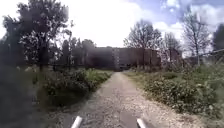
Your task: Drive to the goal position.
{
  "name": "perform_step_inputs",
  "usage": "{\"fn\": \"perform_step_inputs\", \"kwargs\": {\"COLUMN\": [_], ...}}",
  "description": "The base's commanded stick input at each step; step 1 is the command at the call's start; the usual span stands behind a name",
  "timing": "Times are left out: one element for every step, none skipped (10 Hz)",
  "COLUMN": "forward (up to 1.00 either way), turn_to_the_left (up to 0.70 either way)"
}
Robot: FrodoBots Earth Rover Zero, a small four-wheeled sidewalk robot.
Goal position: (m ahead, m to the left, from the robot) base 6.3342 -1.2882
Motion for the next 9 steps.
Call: {"fn": "perform_step_inputs", "kwargs": {"forward": [0.59, 0.59, 0.59, 0.59, 0.59, 0.59, 0.59, 0.59, 0.59], "turn_to_the_left": [0.00, 0.00, 0.00, 0.00, 0.00, 0.00, 0.00, 0.00, 0.00]}}
